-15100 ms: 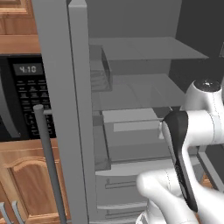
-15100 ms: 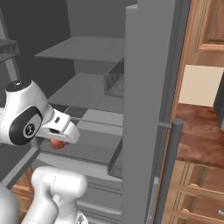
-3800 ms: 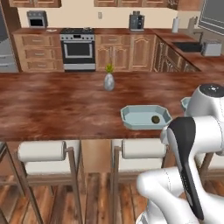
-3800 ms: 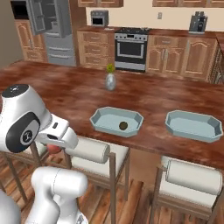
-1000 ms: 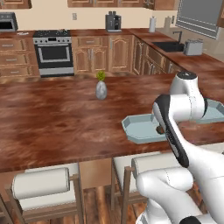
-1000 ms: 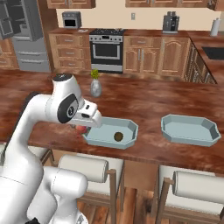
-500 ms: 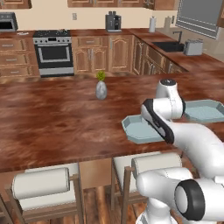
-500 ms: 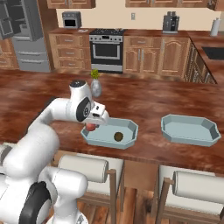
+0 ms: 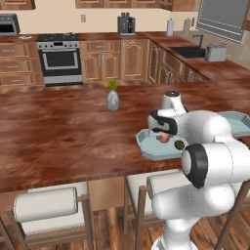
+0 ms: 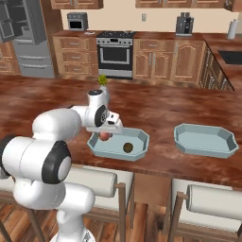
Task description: Place the cold items (kiwi and peach) from the fridge in one tupperware on the dining counter. Place the warm items (hot dog and kebab skewer) in the stove area in another tupperware.
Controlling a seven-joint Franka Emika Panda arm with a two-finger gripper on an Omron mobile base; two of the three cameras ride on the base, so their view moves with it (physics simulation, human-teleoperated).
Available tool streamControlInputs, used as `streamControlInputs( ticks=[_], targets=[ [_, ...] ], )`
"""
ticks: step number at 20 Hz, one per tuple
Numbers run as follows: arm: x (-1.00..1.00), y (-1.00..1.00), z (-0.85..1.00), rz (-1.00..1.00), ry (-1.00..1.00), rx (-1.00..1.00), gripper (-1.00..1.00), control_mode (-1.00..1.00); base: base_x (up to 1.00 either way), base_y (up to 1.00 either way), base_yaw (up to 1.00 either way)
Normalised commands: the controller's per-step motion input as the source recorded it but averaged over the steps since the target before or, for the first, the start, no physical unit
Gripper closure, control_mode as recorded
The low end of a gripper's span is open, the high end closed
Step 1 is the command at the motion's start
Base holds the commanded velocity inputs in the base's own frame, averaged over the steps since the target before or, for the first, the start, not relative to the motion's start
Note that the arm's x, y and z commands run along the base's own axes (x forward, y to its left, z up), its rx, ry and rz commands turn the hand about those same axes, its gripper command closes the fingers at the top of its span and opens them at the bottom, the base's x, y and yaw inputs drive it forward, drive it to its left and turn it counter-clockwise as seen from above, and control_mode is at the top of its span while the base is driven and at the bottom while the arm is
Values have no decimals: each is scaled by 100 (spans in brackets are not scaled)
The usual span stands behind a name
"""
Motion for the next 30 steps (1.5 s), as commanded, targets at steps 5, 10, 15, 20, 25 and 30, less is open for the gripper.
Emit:
streamControlInputs(
  ticks=[5, 10, 15, 20, 25, 30],
  targets=[
    [25, -8, -49, 1, 13, 3, 100, -100, 0, 0, 0],
    [10, -5, -67, 0, 9, 2, 100, -100, 0, 0, 0],
    [21, 0, -31, 0, 0, 0, 100, -100, 0, 0, 0],
    [30, 0, -19, 0, 0, 0, 100, -100, 0, 0, 0],
    [23, 0, -15, 0, 0, 0, 100, -100, 0, 0, 0],
    [17, 0, -9, 0, 0, 0, -100, -100, 0, 0, 0]
  ],
)
